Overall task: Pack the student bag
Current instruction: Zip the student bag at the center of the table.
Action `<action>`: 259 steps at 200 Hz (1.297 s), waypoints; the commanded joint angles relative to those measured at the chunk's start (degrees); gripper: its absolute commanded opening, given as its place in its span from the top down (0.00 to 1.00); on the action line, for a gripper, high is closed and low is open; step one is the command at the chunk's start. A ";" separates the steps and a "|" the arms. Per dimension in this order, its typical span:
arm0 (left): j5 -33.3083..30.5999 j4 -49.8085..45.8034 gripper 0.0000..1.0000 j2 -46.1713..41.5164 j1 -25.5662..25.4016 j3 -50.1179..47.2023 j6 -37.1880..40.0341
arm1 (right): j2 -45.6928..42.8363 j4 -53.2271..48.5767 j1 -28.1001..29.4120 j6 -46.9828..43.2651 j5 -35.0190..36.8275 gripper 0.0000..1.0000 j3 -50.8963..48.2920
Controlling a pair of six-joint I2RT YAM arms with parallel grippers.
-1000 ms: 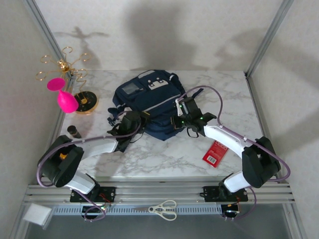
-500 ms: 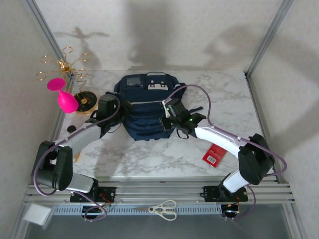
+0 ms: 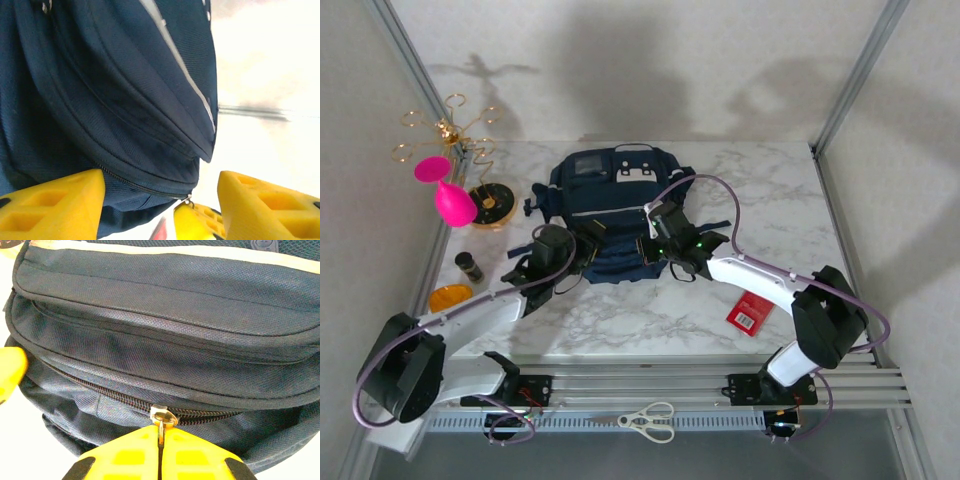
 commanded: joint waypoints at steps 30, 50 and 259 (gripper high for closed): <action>-8.78 3.33 0.55 8.05 -5.89 6.33 -12.01 | 0.85 4.45 0.61 -0.12 -2.22 1.00 -1.47; -12.16 2.39 0.51 9.74 -6.94 7.04 -15.07 | 1.31 5.29 0.61 -0.18 -2.85 1.00 -1.72; -3.68 -21.84 1.00 -16.76 11.50 -1.15 14.19 | -6.85 -5.58 -5.94 -1.80 7.29 1.00 -6.30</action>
